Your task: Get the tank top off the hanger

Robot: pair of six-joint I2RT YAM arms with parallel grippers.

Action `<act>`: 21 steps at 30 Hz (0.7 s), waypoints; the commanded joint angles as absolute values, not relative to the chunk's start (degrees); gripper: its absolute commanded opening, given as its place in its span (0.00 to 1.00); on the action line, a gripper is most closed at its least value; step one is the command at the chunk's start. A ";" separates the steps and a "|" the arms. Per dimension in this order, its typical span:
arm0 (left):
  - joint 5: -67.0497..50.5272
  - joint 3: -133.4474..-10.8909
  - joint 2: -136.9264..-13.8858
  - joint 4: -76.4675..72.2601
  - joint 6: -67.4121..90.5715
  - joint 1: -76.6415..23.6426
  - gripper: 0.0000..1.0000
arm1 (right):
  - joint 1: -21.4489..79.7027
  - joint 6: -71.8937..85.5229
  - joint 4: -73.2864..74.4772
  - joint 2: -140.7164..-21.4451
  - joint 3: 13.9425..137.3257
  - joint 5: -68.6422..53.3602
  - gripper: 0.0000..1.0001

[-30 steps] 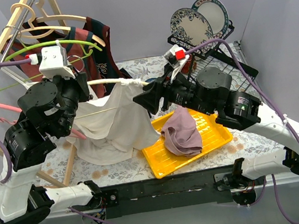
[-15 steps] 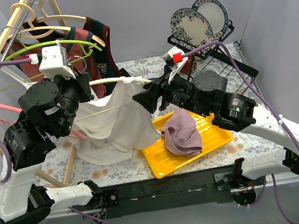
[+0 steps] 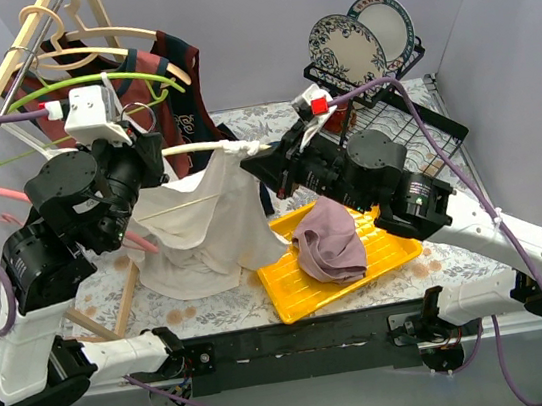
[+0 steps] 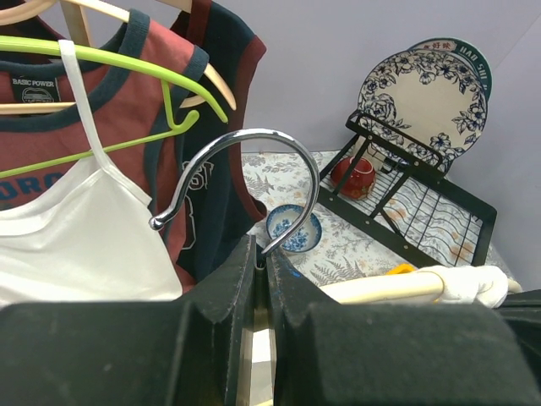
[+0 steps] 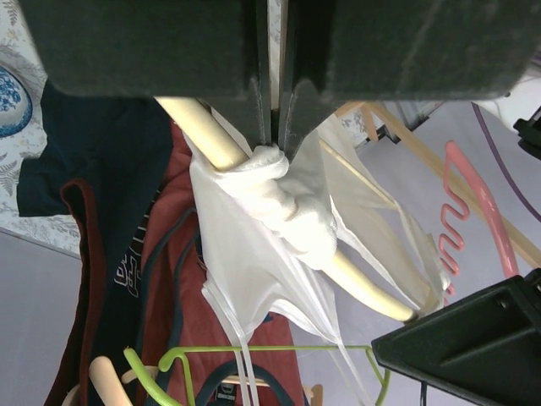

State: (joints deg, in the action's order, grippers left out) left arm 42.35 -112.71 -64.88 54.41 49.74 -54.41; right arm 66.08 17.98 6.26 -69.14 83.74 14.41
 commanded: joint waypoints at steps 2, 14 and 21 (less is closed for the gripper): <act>44.64 -110.92 -61.61 52.03 49.66 -54.40 0.00 | 66.27 14.51 -1.05 -66.36 85.87 15.82 0.01; 48.96 -112.32 -60.91 52.56 47.64 -54.40 0.00 | 66.27 11.43 -5.98 -51.07 72.52 27.59 0.01; 48.17 -116.98 -62.31 52.82 48.78 -54.40 0.00 | 66.27 11.95 -5.80 -47.29 66.46 28.13 0.01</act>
State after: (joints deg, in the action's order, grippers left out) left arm 47.24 -112.95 -62.48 54.04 48.84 -54.46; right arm 66.28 12.10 -1.52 -48.69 68.95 26.15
